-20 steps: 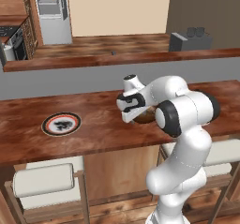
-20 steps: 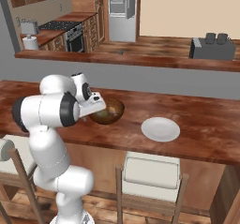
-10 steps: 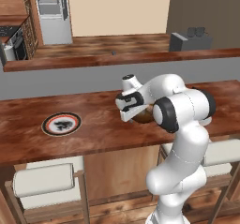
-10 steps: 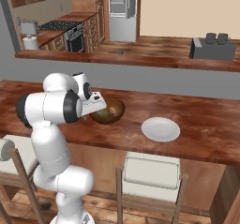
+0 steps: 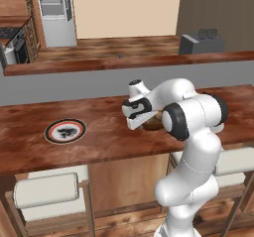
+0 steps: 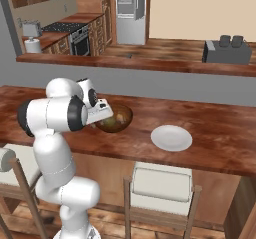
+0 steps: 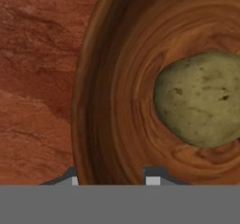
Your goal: Pick the chicken drumstick and potato from their plates and place them in the bowl. Then put the bowl in the fridge.
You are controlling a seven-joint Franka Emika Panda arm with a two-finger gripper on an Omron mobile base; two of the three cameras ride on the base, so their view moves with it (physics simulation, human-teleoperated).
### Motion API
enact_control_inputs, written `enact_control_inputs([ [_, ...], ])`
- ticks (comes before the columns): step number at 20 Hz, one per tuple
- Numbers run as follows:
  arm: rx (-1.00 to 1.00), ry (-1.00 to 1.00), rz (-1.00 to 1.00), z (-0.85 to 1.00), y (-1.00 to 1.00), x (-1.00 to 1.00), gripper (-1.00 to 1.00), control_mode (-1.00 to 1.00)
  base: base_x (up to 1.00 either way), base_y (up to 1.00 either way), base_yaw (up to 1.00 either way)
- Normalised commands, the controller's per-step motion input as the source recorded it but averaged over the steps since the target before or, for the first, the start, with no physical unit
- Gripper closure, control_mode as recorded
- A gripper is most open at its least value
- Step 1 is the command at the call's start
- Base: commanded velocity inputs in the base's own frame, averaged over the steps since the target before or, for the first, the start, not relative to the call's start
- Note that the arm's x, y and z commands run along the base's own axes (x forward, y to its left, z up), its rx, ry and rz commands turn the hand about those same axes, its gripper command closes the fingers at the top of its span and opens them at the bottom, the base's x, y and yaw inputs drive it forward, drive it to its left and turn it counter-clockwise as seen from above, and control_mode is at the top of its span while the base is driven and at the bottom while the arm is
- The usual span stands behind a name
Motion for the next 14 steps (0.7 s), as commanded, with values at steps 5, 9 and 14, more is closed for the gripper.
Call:
enact_control_inputs([
  [5, 0.0, 0.0, -0.01, -0.13, -0.13, -0.12, 1.0, -1.0, 0.0, 0.0, 0.0],
  [9, 0.09, 0.0, 0.0, 0.18, -0.13, -0.04, 1.0, -1.0, 0.0, 0.0, 0.0],
  [14, 0.13, 0.01, 0.12, 0.33, -0.19, -0.17, 1.0, -1.0, 0.0, 0.0, 0.0],
])
